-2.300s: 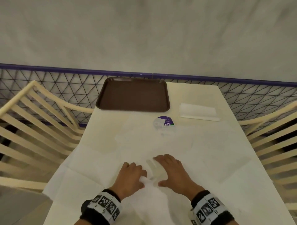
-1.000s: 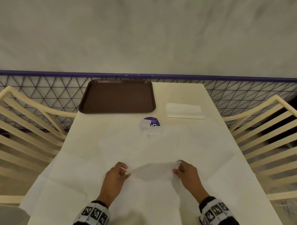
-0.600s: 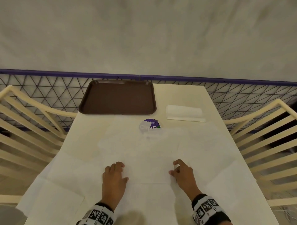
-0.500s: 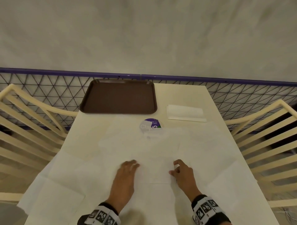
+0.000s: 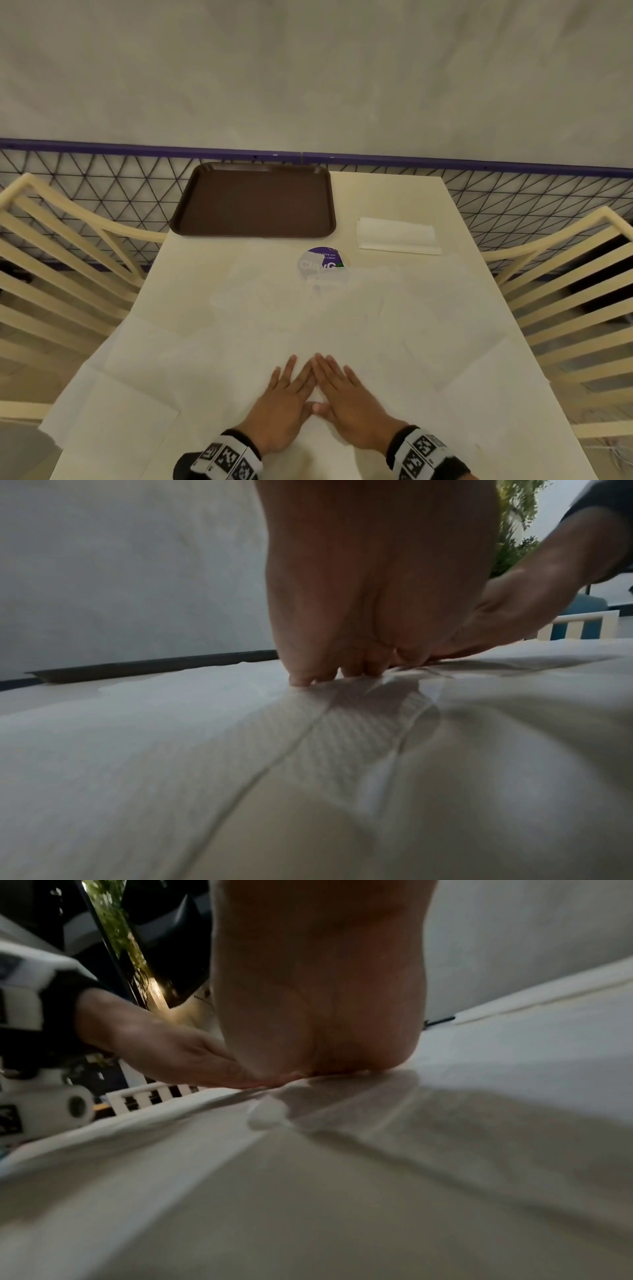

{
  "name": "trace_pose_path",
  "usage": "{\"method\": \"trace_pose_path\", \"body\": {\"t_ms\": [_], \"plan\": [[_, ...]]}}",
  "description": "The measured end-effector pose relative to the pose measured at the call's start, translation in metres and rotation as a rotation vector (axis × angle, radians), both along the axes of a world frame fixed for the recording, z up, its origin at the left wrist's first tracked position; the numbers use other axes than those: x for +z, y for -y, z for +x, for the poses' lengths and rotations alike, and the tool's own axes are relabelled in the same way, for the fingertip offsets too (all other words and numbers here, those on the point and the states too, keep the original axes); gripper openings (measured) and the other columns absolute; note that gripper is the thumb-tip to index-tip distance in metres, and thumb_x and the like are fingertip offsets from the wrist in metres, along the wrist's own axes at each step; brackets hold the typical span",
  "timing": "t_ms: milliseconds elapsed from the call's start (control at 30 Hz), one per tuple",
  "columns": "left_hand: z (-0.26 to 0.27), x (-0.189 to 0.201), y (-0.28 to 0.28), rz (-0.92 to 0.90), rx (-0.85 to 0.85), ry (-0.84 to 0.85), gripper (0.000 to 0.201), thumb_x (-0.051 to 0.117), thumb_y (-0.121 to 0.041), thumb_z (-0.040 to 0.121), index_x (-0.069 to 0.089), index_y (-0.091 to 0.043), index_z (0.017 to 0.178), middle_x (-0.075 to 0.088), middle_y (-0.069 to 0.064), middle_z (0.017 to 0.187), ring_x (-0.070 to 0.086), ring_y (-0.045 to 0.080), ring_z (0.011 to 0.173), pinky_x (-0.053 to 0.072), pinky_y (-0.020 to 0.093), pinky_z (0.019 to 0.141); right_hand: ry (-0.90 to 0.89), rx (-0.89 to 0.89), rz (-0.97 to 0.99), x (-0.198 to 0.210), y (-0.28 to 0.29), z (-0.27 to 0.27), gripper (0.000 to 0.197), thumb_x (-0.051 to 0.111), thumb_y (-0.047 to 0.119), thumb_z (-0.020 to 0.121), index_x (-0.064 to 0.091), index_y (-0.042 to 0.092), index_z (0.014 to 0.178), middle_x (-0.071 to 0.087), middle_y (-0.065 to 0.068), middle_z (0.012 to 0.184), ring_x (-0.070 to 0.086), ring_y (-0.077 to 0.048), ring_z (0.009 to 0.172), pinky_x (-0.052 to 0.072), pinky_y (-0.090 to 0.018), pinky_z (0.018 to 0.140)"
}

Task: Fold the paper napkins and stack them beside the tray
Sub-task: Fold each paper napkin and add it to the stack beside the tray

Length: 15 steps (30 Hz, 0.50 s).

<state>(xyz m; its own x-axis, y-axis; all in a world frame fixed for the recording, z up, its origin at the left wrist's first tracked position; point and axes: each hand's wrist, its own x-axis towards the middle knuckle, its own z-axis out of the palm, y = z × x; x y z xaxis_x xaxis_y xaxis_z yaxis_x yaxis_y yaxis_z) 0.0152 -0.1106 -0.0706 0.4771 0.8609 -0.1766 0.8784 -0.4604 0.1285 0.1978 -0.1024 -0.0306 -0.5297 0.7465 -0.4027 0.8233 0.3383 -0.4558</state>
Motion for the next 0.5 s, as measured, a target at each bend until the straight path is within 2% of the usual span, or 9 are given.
{"method": "trace_pose_path", "body": {"t_ms": [100, 200, 233, 267, 333, 367, 400, 433, 500], "plan": [[-0.022, -0.002, 0.011, -0.024, 0.042, -0.011, 0.059, 0.005, -0.046, 0.098, 0.002, -0.015, 0.148, 0.010, -0.001, 0.158, 0.042, 0.016, 0.130, 0.015, 0.029, 0.111, 0.102, -0.017, 0.012, -0.002, 0.001, 0.028, 0.097, -0.015, 0.070, 0.066, -0.012, 0.017, 0.146, -0.027, 0.007, 0.150, -0.028, -0.007, 0.135, -0.014, -0.030, 0.112], [-0.053, -0.009, 0.020, 0.031, 0.067, -0.025, 0.059, 0.004, -0.046, 0.098, 0.006, -0.016, 0.149, -0.001, 0.000, 0.158, 0.011, 0.020, 0.144, -0.002, 0.030, 0.114, 0.150, -0.058, 0.006, 0.000, 0.004, 0.052, 0.094, -0.017, 0.068, 0.066, -0.014, 0.018, 0.146, -0.030, 0.010, 0.147, -0.028, -0.004, 0.134, -0.015, -0.029, 0.111], [-0.058, -0.007, 0.024, 0.022, 0.094, -0.056, 0.060, 0.003, -0.046, 0.098, 0.013, -0.016, 0.149, 0.007, -0.001, 0.158, 0.010, 0.021, 0.144, 0.001, 0.033, 0.114, 0.157, -0.065, 0.003, 0.001, 0.006, 0.055, 0.094, -0.017, 0.068, 0.066, -0.015, 0.018, 0.146, -0.031, 0.010, 0.146, -0.028, -0.004, 0.134, -0.015, -0.029, 0.111], [-0.060, -0.003, 0.024, -0.018, 0.117, -0.084, 0.062, 0.001, -0.045, 0.099, 0.031, -0.015, 0.144, 0.024, -0.001, 0.154, 0.023, 0.023, 0.141, 0.014, 0.036, 0.113, 0.155, -0.071, 0.000, 0.001, 0.006, 0.056, 0.095, -0.017, 0.068, 0.066, -0.014, 0.017, 0.146, -0.031, 0.010, 0.145, -0.028, -0.004, 0.133, -0.015, -0.029, 0.111], [-0.056, 0.014, 0.008, -0.002, 0.191, 0.072, 0.069, 0.006, -0.040, 0.101, 0.068, -0.013, 0.108, 0.063, 0.000, 0.123, 0.060, 0.022, 0.110, 0.048, 0.035, 0.090, 0.144, -0.075, -0.003, 0.001, 0.007, 0.055, 0.097, -0.017, 0.068, 0.065, -0.014, 0.016, 0.146, -0.031, 0.009, 0.145, -0.028, -0.005, 0.133, -0.015, -0.030, 0.111], [-0.050, 0.024, 0.003, -0.002, 0.292, 0.172, 0.061, 0.018, -0.038, 0.102, 0.073, -0.011, 0.097, 0.069, 0.000, 0.109, 0.065, 0.021, 0.099, 0.052, 0.033, 0.083, 0.142, -0.071, 0.002, 0.001, 0.006, 0.055, 0.098, -0.018, 0.069, 0.064, -0.014, 0.015, 0.146, -0.032, 0.009, 0.144, -0.028, -0.005, 0.133, -0.016, -0.030, 0.110], [-0.044, 0.031, -0.004, -0.016, 0.386, 0.226, 0.044, 0.034, -0.033, 0.100, 0.072, -0.010, 0.098, 0.070, 0.001, 0.106, 0.064, 0.022, 0.099, 0.051, 0.032, 0.084, 0.140, -0.069, 0.011, 0.001, 0.006, 0.054, 0.098, -0.018, 0.069, 0.064, -0.015, 0.016, 0.146, -0.032, 0.009, 0.144, -0.029, -0.005, 0.133, -0.016, -0.030, 0.110], [-0.037, 0.036, -0.013, 0.001, 0.456, 0.271, 0.030, 0.046, -0.027, 0.096, 0.068, -0.009, 0.106, 0.067, 0.004, 0.110, 0.060, 0.024, 0.104, 0.047, 0.032, 0.089, 0.148, -0.063, 0.009, 0.001, 0.005, 0.054, 0.098, -0.017, 0.070, 0.064, -0.015, 0.016, 0.146, -0.032, 0.009, 0.144, -0.029, -0.005, 0.133, -0.016, -0.030, 0.110], [-0.026, 0.038, -0.028, -0.088, 0.621, 0.340, 0.036, 0.051, -0.026, 0.094, 0.054, -0.005, 0.123, 0.055, 0.010, 0.122, 0.052, 0.027, 0.111, 0.039, 0.032, 0.097, 0.146, -0.064, -0.006, 0.001, 0.004, 0.055, 0.098, -0.017, 0.070, 0.064, -0.015, 0.017, 0.146, -0.033, 0.010, 0.143, -0.029, -0.005, 0.133, -0.017, -0.029, 0.110]]}}
